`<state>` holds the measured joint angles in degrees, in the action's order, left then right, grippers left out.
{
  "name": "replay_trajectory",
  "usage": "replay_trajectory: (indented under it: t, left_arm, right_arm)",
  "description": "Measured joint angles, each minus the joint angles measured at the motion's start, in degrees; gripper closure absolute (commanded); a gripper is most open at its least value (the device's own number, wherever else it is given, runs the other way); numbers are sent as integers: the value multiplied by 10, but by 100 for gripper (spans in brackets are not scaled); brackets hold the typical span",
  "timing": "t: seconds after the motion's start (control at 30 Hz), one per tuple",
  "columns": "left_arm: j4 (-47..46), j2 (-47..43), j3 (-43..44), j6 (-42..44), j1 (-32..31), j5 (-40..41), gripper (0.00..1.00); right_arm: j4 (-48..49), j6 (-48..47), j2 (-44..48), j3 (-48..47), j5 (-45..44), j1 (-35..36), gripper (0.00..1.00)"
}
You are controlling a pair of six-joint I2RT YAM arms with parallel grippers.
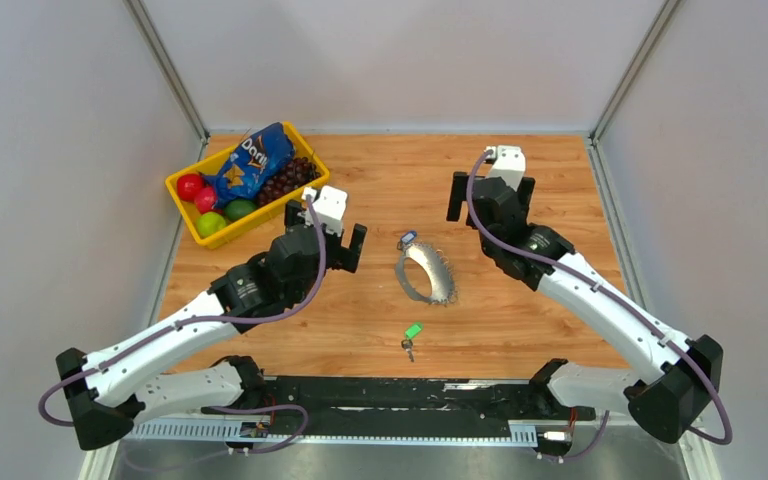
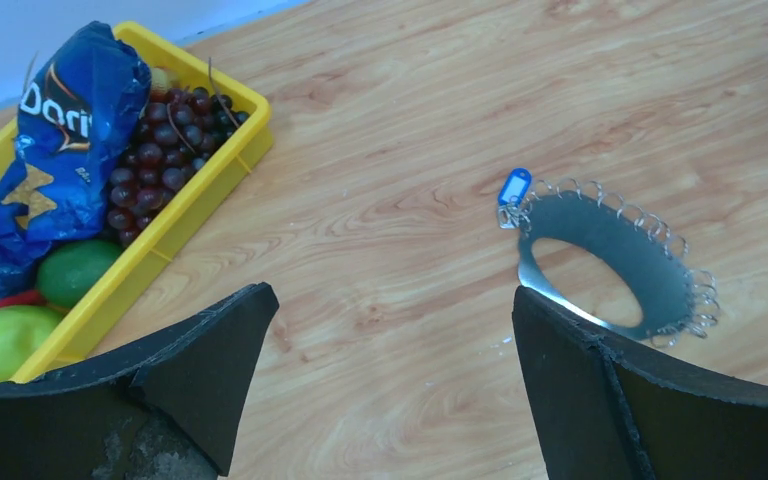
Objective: Put the keys on the keyring
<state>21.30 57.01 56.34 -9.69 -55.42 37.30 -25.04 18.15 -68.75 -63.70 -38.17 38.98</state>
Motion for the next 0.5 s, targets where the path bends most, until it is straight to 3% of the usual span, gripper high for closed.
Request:
replay_trajectory:
  t: [0.17, 0.5]
  left_arm:
    - [-10, -48, -30, -3, 0, -40, 0]
    - [-12, -52, -68, -55, 0, -110, 0]
  right_arm:
    - [-20, 21, 41, 0, -4, 0, 0]
    - [-43, 14, 102, 59, 101, 0, 1]
